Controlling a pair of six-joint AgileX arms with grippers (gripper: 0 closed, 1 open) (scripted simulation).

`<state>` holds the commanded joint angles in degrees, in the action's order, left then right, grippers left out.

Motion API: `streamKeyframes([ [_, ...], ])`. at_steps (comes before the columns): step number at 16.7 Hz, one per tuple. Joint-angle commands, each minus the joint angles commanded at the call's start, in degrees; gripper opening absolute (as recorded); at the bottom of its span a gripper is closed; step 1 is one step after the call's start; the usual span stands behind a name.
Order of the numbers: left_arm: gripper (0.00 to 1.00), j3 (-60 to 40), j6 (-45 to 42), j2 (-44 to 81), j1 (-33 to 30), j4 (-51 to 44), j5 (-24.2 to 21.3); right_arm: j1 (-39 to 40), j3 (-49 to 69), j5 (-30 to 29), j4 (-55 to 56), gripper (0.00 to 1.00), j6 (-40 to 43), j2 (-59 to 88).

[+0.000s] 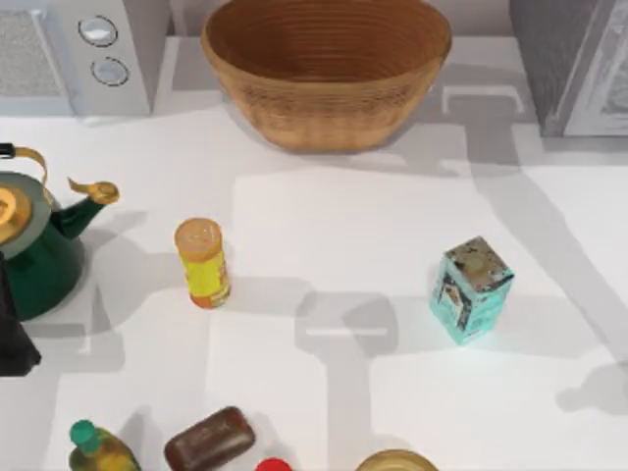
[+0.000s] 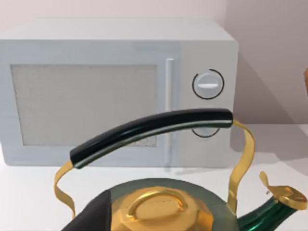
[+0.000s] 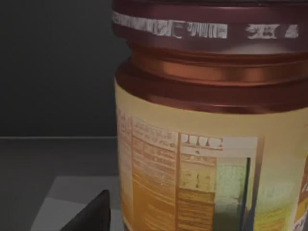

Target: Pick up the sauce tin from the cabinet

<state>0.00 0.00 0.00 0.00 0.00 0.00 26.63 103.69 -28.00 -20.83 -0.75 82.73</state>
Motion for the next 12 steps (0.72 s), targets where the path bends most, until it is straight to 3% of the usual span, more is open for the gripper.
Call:
streamKeyframes([
  [6, 1.0, 0.0, 0.0, 0.0, 0.0, 0.0, 0.0, -0.5, 0.7, 0.5, 0.0, 1.0, 0.0, 0.8],
  [12, 1.0, 0.0, 0.0, 0.0, 0.0, 0.0, 0.0, -4.6, 10.6, 4.4, 0.3, 1.0, 0.0, 10.8],
])
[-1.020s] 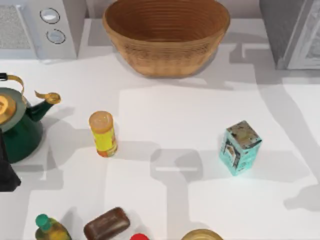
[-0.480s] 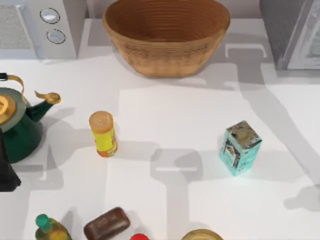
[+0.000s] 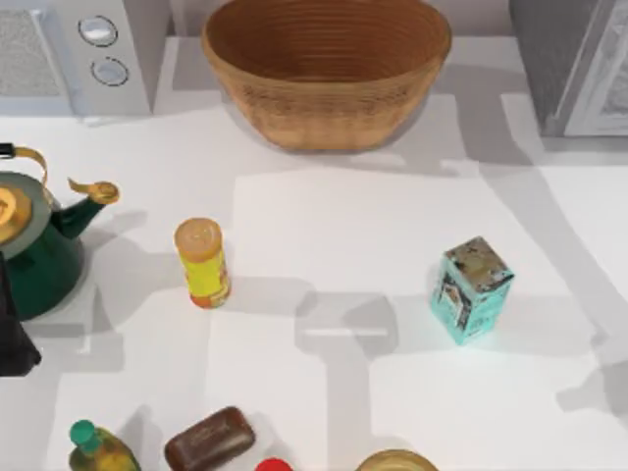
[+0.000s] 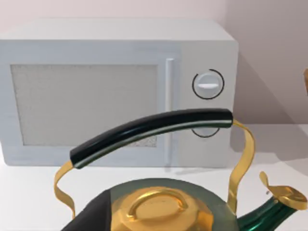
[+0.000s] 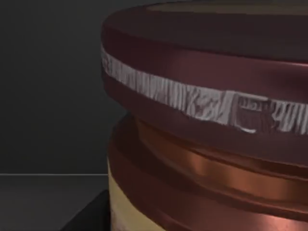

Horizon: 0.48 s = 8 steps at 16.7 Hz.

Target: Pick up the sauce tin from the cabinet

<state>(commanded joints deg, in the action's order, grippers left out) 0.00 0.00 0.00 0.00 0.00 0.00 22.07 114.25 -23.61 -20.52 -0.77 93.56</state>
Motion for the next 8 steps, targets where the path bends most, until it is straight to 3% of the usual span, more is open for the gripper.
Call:
streamKeyframes([
  [5, 1.0, 0.0, 0.0, 0.0, 0.0, 0.0, 0.0, -0.4, 0.8, 0.4, 0.0, 1.0, 0.0, 0.8],
  [8, 1.0, 0.0, 0.0, 0.0, 0.0, 0.0, 0.0, -0.4, 0.8, 0.4, 0.0, 0.77, 0.0, 0.8],
])
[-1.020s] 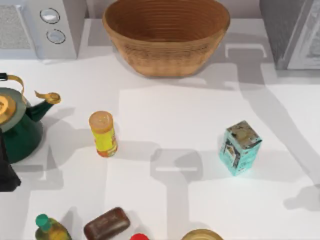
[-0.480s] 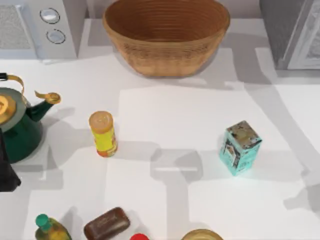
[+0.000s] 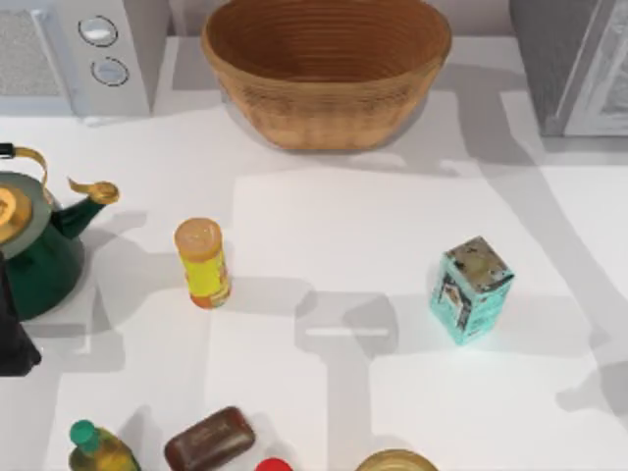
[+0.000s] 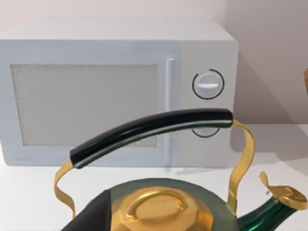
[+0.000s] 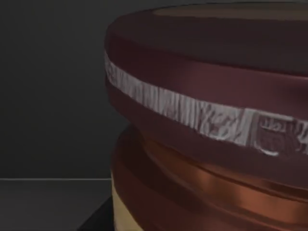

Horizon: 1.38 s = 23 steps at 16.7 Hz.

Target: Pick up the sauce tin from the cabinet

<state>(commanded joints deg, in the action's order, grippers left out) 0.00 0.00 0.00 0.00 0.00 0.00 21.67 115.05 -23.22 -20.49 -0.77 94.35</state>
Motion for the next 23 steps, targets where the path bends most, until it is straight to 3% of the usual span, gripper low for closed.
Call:
streamKeyframes([
  [10, 1.0, 0.0, 0.0, 0.0, 0.0, 0.0, 0.0, 0.0, 0.0, 0.0, 0.0, 0.02, 0.0, 0.0],
  [20, 1.0, 0.0, 0.0, 0.0, 0.0, 0.0, 0.0, 0.3, 0.0, -0.1, -0.2, 0.0, -0.1, -0.1],
  [23, 1.0, 0.0, 0.0, 0.0, 0.0, 0.0, 0.0, 4.3, 1.1, -4.2, -4.2, 0.0, 0.2, -3.0],
])
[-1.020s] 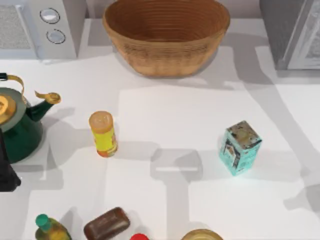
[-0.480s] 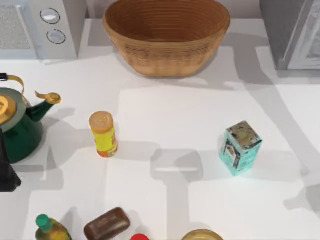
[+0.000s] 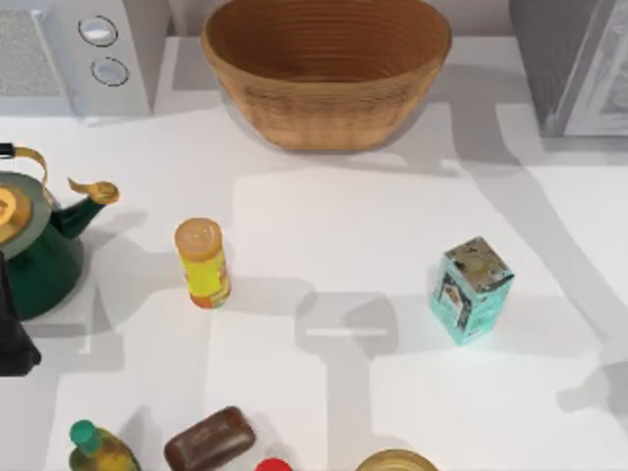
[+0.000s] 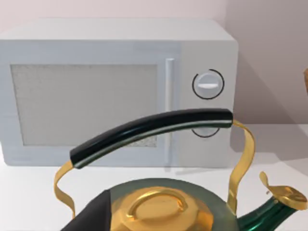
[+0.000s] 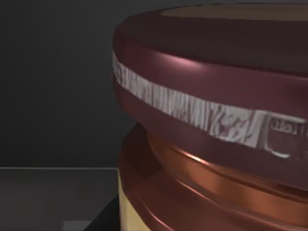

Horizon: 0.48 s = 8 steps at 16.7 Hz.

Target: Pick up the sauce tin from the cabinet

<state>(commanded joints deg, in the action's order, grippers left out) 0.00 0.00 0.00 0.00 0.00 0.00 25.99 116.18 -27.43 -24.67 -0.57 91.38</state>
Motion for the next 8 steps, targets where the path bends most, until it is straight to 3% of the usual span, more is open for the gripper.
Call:
streamKeyframes([
  [5, 1.0, 0.0, 0.0, 0.0, 0.0, 0.0, 0.0, 14.0, 2.1, -13.7, -12.5, 0.0, -0.2, -9.9],
  [8, 1.0, 0.0, 0.0, 0.0, 0.0, 0.0, 0.0, 19.0, 2.6, -18.7, -17.4, 0.0, -0.3, -14.5],
])
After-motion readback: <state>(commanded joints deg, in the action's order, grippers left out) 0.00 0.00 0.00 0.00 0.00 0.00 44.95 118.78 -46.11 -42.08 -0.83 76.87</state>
